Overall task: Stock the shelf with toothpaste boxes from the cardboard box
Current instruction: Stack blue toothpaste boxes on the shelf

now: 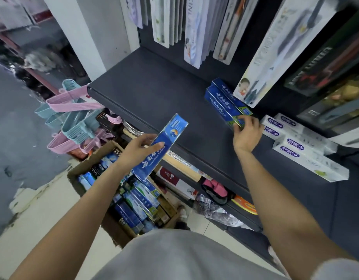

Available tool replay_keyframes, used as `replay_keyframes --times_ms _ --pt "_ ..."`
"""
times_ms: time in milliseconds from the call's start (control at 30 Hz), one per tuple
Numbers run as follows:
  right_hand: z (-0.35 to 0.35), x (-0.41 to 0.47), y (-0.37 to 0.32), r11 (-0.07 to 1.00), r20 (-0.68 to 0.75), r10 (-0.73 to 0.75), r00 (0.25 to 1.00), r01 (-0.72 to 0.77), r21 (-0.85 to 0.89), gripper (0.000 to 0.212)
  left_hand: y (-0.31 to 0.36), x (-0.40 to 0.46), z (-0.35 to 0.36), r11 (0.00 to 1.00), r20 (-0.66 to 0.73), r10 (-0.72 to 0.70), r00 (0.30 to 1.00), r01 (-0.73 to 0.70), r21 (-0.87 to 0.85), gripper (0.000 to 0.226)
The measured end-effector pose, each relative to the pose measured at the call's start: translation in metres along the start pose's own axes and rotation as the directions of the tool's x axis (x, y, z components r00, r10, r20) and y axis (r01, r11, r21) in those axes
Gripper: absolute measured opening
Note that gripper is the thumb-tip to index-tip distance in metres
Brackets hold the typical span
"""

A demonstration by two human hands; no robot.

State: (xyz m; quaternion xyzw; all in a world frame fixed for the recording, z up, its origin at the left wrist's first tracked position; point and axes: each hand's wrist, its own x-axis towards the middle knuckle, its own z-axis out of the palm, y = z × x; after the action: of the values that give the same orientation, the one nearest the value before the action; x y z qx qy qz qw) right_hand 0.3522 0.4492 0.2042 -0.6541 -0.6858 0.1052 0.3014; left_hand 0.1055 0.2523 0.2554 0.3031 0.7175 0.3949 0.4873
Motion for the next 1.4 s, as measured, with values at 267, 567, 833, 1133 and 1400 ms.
replay_keyframes --times_ms 267,567,833,1133,1400 --pt "-0.051 -0.056 -0.049 0.889 0.256 -0.431 0.866 0.357 0.288 0.041 0.005 0.009 0.009 0.559 -0.011 0.581 0.814 -0.389 0.732 0.043" --pt "-0.066 -0.089 -0.050 0.858 0.555 -0.482 0.679 0.493 0.142 0.059 -0.010 0.019 0.028 -0.031 0.258 0.910 0.325 -0.566 0.824 0.037" --pt "-0.068 -0.096 -0.050 0.899 0.462 -0.438 0.771 0.364 0.244 0.039 -0.014 0.024 0.031 0.144 0.078 0.911 0.404 -0.492 0.858 0.037" --pt "-0.056 -0.068 -0.020 0.623 0.776 0.149 0.613 -0.668 0.408 0.031 -0.010 0.051 0.056 0.683 -0.060 0.427 0.902 -0.279 0.675 0.065" --pt "-0.020 -0.020 0.005 0.999 0.321 -0.031 0.946 0.021 0.035 0.041 -0.008 0.067 0.089 0.314 0.079 0.350 0.934 -0.196 0.929 0.065"
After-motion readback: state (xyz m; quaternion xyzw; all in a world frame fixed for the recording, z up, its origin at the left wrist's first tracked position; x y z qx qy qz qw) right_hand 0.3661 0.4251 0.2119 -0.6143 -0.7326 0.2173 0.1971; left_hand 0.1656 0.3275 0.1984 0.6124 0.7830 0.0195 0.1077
